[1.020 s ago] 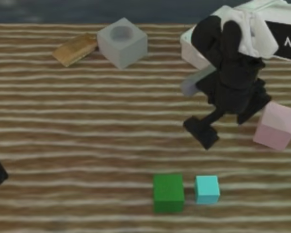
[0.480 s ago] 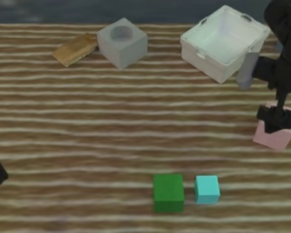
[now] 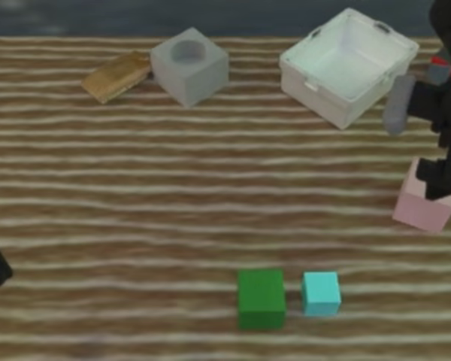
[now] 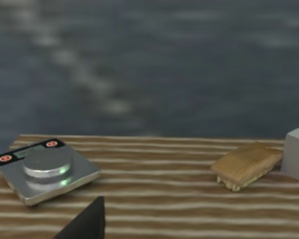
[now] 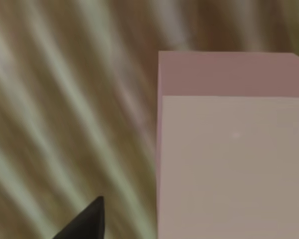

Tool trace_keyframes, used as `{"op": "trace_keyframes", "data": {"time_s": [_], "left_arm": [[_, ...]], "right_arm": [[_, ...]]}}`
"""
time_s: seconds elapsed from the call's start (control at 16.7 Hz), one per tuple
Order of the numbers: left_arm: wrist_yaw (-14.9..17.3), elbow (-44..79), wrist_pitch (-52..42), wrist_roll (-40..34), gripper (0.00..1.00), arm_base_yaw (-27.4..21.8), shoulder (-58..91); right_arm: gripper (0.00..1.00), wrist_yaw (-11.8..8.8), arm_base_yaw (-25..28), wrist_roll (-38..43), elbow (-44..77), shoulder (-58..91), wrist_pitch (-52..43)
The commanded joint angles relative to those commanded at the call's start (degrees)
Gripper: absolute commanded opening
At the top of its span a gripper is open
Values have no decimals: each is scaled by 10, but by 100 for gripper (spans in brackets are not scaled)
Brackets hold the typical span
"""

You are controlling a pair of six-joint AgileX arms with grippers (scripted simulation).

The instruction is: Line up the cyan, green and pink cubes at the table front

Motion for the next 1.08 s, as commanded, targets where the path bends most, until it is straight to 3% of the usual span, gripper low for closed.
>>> {"op": "trace_keyframes", "data": {"time_s": [0.66, 0.96, 1.08], "left_arm": [[0, 0, 0, 0, 100, 0, 0], [0, 0, 0, 0, 100, 0, 0], [0, 0, 0, 0, 100, 0, 0]], "right_arm": [[100, 0, -2, 1, -100, 65, 169], [100, 0, -2, 1, -105, 69, 178], [85, 0, -2, 1, -105, 69, 178]]}}
